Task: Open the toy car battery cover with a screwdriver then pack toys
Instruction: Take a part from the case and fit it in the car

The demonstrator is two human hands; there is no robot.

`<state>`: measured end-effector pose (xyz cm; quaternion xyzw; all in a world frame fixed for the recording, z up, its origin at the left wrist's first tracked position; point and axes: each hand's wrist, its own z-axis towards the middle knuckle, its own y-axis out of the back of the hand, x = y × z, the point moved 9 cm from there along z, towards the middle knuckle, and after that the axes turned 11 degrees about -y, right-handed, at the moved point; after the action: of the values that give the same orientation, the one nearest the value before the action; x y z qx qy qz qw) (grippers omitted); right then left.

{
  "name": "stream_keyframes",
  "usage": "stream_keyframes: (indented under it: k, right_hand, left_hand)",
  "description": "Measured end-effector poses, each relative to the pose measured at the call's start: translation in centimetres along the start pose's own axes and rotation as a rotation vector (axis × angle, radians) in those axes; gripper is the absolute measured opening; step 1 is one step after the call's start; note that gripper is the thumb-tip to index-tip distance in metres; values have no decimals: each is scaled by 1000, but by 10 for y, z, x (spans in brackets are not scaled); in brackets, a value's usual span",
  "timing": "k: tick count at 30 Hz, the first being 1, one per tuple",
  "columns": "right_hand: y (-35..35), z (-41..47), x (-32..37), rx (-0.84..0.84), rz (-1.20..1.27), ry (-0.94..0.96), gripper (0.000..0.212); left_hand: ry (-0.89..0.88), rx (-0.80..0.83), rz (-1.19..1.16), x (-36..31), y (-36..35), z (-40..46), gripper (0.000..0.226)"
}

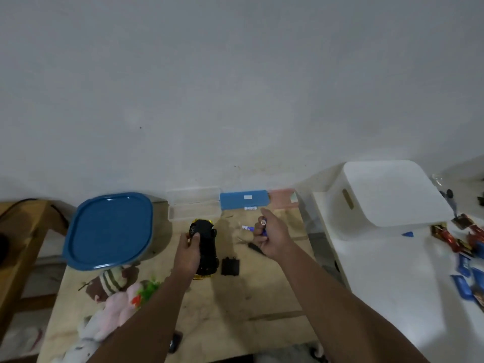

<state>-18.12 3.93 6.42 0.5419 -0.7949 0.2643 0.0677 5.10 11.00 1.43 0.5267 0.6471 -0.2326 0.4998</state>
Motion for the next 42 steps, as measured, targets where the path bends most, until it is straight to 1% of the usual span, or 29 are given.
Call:
stream_keyframes:
  k: [2,5,6,8,12,16,20,26,28,31,34,36,38,41,42]
  right_hand:
    - [11,10,-5,-20,-12,-32,39]
    - [22,22,-10,-35,-59,-57,24]
    - [25,24,-12,-36,-81,-64,20]
    - [31,30,-14,-58,-148,-56,21]
    - [39,40,-17,-99,-194,-25,22]
    - [47,46,-21,-130,-231,-24,17]
    - [50,47,-25,-139,-258,-13,20]
    - [52,41,-19,-162,-319,10,13]
    - [55,39,-10,-183,-349,45,11]
    - [65,36,16,-242,-431,158,11]
    - [78,34,62,-355,-609,313,25]
    - [82,39,99,-461,-903,465,31]
    - [84,53,130,-569,-1224,590,32]
    - [85,76,168,-684,-1505,757,27]
    - [86,86,176,-706,-1602,784,27]
  left_hand:
    - [14,6,88,20,1,7,43]
    - [20,25,157,43,1,17,45]
    - [17,25,162,47,1,19,45]
    - [32,1,140,56,0,20,44]
    - [63,-45,116,60,-6,12,31]
    - [52,-74,151,62,-6,12,32]
    - [-56,-100,347,57,4,15,39]
    - [-80,-86,649,47,13,8,46]
    - [-157,-139,758,28,18,2,45]
    - [-412,-162,847,-20,1,-1,38]
    - [-658,-85,845,-73,-46,8,32]
    - [-758,22,869,-98,-90,19,33]
    - [-822,139,936,-112,-136,32,38]
    - [-852,272,1026,-117,-202,55,50]
    - [-850,300,1063,-115,-220,63,54]
